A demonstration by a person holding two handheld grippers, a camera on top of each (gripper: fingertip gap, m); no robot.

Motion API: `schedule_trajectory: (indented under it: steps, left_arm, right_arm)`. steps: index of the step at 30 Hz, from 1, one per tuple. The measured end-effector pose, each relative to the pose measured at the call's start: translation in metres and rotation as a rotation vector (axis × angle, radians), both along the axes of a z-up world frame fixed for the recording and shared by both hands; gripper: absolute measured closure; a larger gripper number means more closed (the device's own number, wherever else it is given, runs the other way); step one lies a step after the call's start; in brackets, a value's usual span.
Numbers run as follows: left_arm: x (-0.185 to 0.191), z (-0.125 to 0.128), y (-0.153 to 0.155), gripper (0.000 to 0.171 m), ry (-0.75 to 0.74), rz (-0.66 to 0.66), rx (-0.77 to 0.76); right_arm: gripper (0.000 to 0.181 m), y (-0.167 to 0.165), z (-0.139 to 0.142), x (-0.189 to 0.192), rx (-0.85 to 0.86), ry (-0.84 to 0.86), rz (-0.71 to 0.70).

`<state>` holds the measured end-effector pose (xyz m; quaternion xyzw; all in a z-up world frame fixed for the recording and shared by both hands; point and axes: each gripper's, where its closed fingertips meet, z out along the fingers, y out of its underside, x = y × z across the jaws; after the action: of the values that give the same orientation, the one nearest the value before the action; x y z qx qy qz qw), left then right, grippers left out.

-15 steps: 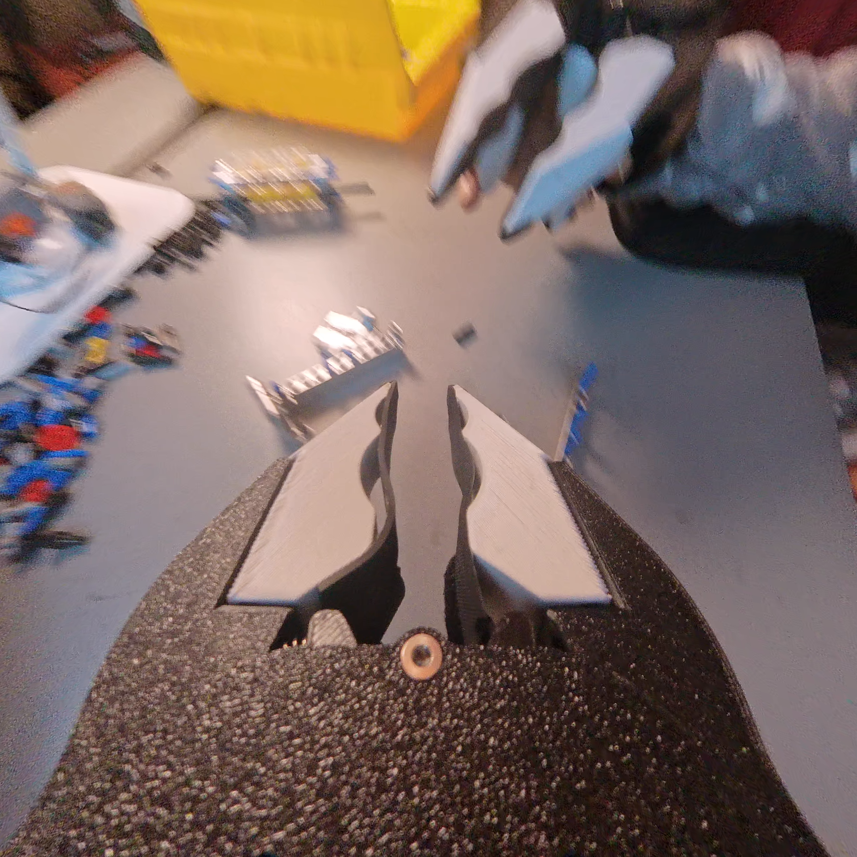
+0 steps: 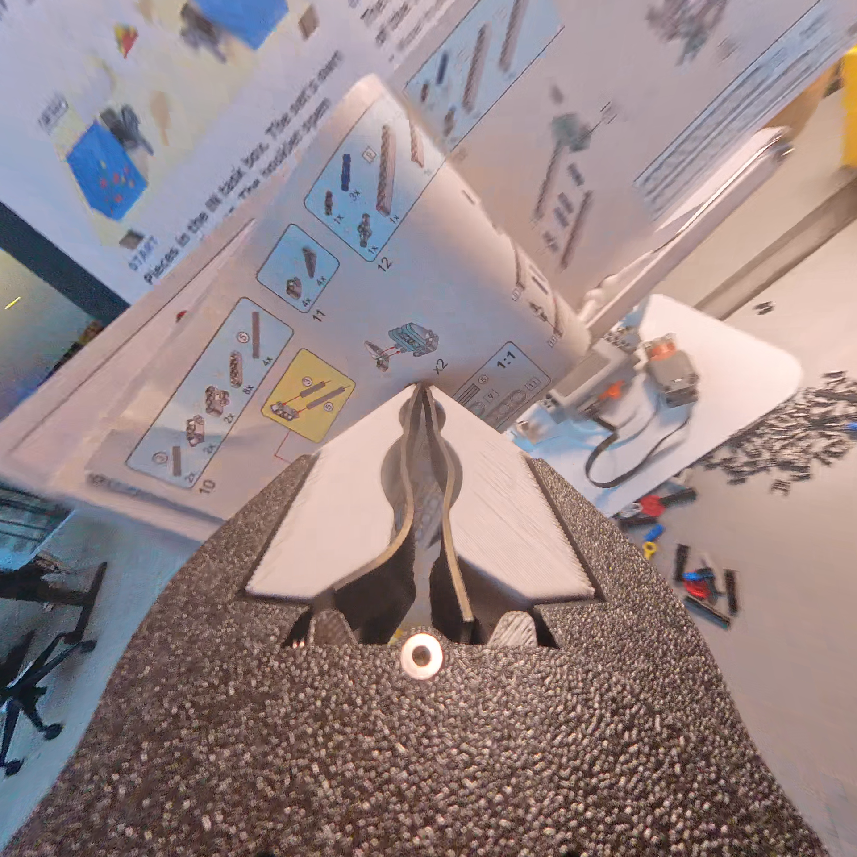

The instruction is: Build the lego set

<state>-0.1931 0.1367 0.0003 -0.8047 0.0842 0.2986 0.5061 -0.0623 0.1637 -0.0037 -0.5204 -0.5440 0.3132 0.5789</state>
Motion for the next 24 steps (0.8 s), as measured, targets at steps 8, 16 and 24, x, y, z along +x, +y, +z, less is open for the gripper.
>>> schedule_trajectory:
  steps: [8, 16, 24]
  left_arm:
    - [-0.03, -0.001, 0.0, 0.169, -0.099, -0.015, 0.026]
    - [0.053, -0.018, 0.006, 0.166, -0.06, -0.324, -0.085]
    - [0.057, -0.047, 0.041, 0.161, -0.162, -0.477, -0.284]
  right_arm:
    - [0.138, 0.038, 0.016, -0.095, 0.352, -0.132, -0.138]
    - [0.131, 0.045, 0.017, -0.104, 0.405, -0.117, -0.133]
    - [0.134, 0.047, 0.016, -0.1, 0.429, -0.213, 0.03]
